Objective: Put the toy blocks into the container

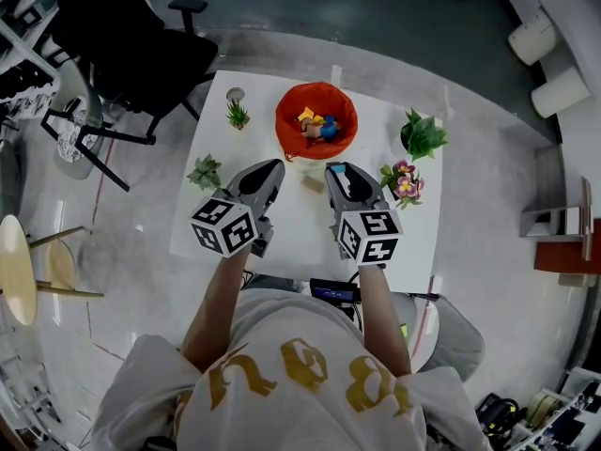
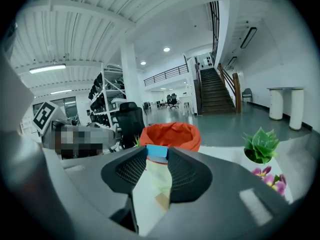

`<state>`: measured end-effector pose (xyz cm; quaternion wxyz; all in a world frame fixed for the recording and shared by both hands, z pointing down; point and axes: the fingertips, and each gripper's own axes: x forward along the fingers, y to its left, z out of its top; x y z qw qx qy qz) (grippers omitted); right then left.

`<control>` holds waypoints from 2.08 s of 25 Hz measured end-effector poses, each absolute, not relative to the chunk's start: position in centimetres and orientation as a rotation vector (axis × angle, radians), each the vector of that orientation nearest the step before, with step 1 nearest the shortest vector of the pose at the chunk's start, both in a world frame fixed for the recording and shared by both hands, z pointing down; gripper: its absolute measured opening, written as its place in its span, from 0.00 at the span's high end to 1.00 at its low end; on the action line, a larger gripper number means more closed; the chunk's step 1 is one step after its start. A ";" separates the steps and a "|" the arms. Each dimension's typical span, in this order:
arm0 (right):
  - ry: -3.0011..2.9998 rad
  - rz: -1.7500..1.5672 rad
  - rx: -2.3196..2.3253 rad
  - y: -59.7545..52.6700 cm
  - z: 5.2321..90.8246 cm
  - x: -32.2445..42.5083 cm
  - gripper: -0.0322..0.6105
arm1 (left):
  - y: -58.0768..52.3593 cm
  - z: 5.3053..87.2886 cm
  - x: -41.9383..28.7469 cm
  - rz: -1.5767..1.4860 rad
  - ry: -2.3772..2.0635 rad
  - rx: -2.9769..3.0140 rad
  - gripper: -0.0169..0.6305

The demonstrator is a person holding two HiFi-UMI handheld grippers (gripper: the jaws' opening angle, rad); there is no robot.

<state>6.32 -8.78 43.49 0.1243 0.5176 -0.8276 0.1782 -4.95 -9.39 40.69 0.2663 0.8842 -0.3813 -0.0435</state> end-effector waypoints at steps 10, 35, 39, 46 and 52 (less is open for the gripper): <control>-2.456 0.478 1.530 -11.6 41.2 5.3 0.69 | -11.8 39.9 -6.0 -0.158 -1.044 2.377 0.97; -2.398 0.485 1.509 -15.6 43.9 5.0 0.65 | -14.8 41.9 -6.0 -0.138 -1.032 2.333 0.97; -2.395 0.487 1.504 -15.3 44.0 4.9 0.66 | -14.7 42.0 -6.1 -0.134 -1.036 2.332 0.97; -2.385 0.489 1.506 -14.3 44.2 4.9 0.66 | -13.9 42.1 -6.2 -0.129 -1.032 2.336 0.97; -2.386 0.479 1.496 -13.1 44.0 4.7 0.66 | -12.8 41.7 -6.1 -0.138 -1.026 2.345 0.97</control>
